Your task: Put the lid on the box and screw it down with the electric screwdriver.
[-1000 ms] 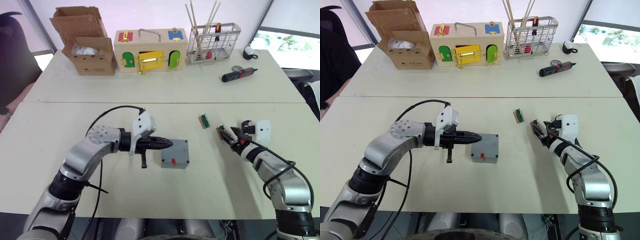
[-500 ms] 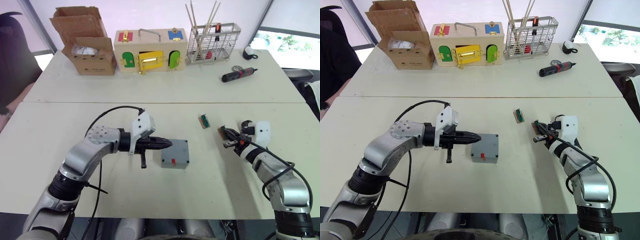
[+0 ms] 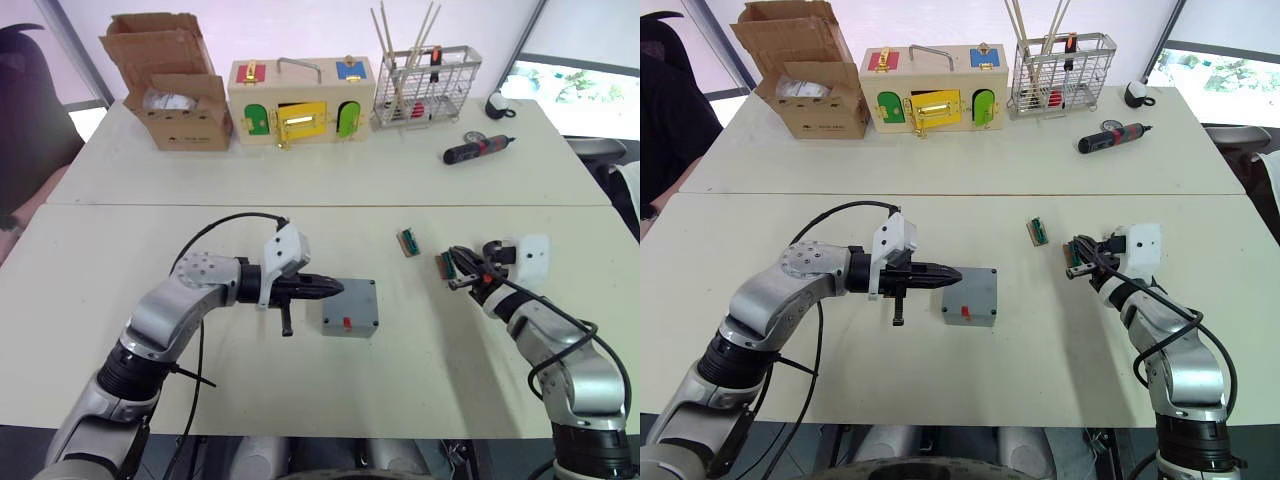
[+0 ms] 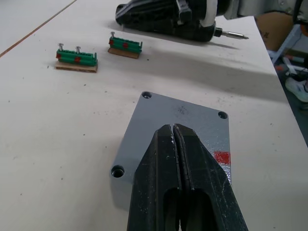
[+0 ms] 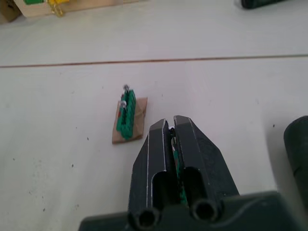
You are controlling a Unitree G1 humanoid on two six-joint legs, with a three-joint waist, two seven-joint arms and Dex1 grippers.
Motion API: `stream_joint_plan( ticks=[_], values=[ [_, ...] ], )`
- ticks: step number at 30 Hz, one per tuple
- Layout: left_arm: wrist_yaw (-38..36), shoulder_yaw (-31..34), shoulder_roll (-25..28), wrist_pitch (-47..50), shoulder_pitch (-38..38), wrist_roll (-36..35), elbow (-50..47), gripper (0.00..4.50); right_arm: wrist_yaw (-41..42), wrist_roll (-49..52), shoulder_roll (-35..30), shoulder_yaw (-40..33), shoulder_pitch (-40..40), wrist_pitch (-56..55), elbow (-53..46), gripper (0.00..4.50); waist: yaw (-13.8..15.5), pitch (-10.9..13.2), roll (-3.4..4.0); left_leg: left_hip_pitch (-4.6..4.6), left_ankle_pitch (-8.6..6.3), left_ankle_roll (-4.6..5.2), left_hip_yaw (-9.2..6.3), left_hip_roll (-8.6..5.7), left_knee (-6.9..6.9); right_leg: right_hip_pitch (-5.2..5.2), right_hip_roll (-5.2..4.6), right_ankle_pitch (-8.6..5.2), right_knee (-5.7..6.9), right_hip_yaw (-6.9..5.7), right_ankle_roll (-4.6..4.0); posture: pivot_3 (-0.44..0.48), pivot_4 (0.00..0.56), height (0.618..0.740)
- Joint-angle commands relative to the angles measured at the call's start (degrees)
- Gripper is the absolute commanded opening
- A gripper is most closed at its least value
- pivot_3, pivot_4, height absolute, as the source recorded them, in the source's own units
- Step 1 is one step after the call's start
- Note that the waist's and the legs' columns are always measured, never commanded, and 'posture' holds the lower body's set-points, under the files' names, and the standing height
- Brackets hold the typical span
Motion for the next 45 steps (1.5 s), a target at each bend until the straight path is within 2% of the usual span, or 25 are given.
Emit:
stream_joint_plan(
  ticks=[1, 6, 10, 17, 28, 45],
  values=[
    [-0.4, 0.9, 0.1, -1.4, -1.1, -0.1, 0.0, 0.00, 1.2, 1.4, -1.7, -1.7, -1.1, 0.8, -4.4, 0.10, 0.0, 0.0, 0.00, 0.00, 0.00, 0.00, 0.00, 0.00, 0.00, 0.00, 0.00, 0.00, 0.00, 0.00, 0.00, 0.000, 0.150, 0.740],
    [-2.2, 3.6, 2.2, -0.9, -1.3, -1.9, 0.9, 0.00, 5.9, 7.8, -4.7, -2.4, -3.2, 4.7, -10.4, 0.10, -0.1, 0.0, 0.01, 0.00, 0.00, 0.00, 0.00, 0.00, 0.00, -0.01, 0.00, 0.00, 0.00, 0.00, 0.00, 0.000, 0.150, 0.740],
    [-5.7, 6.2, 6.1, 0.8, -1.4, -4.8, 0.6, 0.00, 11.7, 14.6, -7.7, 1.3, -4.8, 9.4, -15.5, 0.10, -0.4, 0.0, 0.02, 0.00, -0.01, 0.01, -0.03, 0.03, -0.03, -0.03, 0.02, 0.00, 0.01, -0.01, 0.00, 0.000, 0.150, 0.740],
    [-10.0, 6.4, 13.1, 0.7, 1.5, -5.2, -2.0, 0.00, 15.1, 13.8, -8.9, 9.9, -6.0, 9.7, -16.7, 0.10, -0.5, 0.0, 0.02, 0.00, -0.01, 0.02, -0.03, 0.03, -0.03, -0.01, -0.01, 0.00, -0.03, -0.02, 0.00, 0.000, 0.150, 0.740],
    [-7.3, 7.0, 13.2, 2.5, 4.2, -6.8, -5.5, 0.00, 16.8, 12.8, -8.9, 12.8, -6.1, 8.9, -15.8, 0.10, -0.2, 0.0, 0.01, -0.01, -0.01, 0.02, -0.03, 0.03, -0.02, -0.01, -0.02, 0.00, -0.03, -0.01, -0.01, 0.000, 0.150, 0.740],
    [-7.1, 6.9, 13.4, 3.4, 3.2, -8.6, -5.7, 0.00, 18.4, 8.6, -8.6, 14.3, -4.8, 5.6, -11.6, 0.10, -0.2, 0.0, 0.01, -0.01, -0.01, 0.02, -0.03, 0.03, -0.02, -0.02, -0.02, 0.00, -0.03, -0.02, -0.01, 0.000, 0.150, 0.740]
  ],
)
